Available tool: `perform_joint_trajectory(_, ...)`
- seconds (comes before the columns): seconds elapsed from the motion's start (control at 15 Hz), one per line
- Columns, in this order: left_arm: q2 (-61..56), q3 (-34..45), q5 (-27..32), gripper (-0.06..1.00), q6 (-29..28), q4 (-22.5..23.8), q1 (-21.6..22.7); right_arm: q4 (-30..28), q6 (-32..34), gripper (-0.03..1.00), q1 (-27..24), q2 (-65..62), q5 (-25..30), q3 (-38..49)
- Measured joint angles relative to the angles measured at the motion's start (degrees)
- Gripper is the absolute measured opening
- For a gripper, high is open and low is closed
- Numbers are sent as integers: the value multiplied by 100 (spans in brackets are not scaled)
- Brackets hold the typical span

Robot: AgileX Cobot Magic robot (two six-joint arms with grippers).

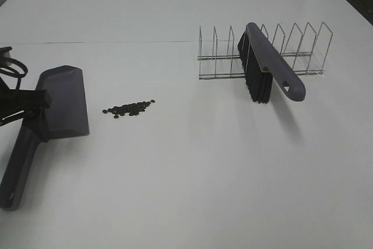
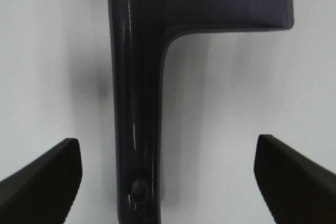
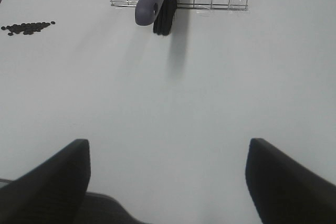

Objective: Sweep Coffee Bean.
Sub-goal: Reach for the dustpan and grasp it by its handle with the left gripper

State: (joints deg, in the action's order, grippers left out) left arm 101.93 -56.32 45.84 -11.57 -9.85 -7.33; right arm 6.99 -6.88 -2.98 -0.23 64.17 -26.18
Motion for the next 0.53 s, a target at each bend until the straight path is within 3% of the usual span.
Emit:
perform_joint_trajectory(0.33, 453, -149, -34, 81, -361, 372, 0, 0, 0, 76, 0, 0, 0, 0)
perform_joint_trajectory(0.53, 464, -172, -350, 81, -447, 413, 0, 0, 0, 76, 0, 0, 0, 0)
